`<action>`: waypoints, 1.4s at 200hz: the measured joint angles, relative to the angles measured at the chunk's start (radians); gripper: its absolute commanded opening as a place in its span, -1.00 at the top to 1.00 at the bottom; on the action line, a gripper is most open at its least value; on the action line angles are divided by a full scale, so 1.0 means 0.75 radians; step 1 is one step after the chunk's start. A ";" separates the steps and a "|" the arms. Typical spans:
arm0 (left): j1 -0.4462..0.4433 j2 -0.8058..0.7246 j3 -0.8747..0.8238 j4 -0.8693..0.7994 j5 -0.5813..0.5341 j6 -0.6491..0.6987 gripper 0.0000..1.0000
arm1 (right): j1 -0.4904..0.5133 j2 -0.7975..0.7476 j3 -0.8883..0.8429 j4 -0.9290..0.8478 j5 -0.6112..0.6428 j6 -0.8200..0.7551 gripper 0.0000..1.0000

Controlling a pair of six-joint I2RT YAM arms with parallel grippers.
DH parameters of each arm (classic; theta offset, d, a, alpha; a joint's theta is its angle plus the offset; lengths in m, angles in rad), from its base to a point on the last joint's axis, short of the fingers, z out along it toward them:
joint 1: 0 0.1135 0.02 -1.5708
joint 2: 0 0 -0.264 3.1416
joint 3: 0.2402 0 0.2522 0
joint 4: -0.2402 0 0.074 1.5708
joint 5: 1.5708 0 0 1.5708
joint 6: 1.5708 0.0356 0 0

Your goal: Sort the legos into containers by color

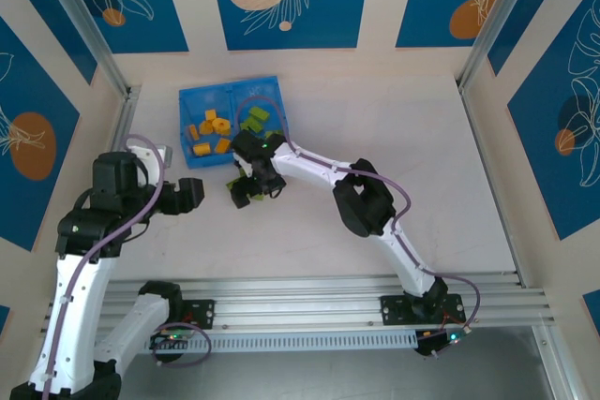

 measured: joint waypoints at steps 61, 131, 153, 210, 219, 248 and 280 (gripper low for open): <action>-0.001 -0.027 -0.063 0.007 0.029 -0.010 -0.87 | -0.013 0.091 0.129 -0.014 -0.076 0.054 -0.58; -0.001 -0.055 -0.106 0.020 0.029 -0.010 -0.92 | 0.020 0.052 0.037 -0.013 -0.081 0.041 -0.07; -0.001 -0.055 -0.118 0.034 0.029 -0.011 -0.92 | 0.040 0.056 0.050 -0.054 -0.032 0.046 0.00; -0.001 -0.067 -0.118 0.038 0.031 -0.011 -0.95 | 0.095 0.092 0.153 -0.218 0.087 0.076 0.48; -0.001 -0.071 -0.118 0.037 0.034 -0.011 -0.95 | 0.095 0.087 0.160 -0.235 0.086 0.097 0.48; -0.001 -0.074 -0.118 0.038 0.045 -0.011 -0.97 | 0.087 0.028 0.193 -0.286 0.087 0.142 0.46; -0.001 -0.074 -0.118 0.043 0.064 -0.014 -0.98 | 0.033 -0.101 0.334 -0.270 0.098 0.219 0.44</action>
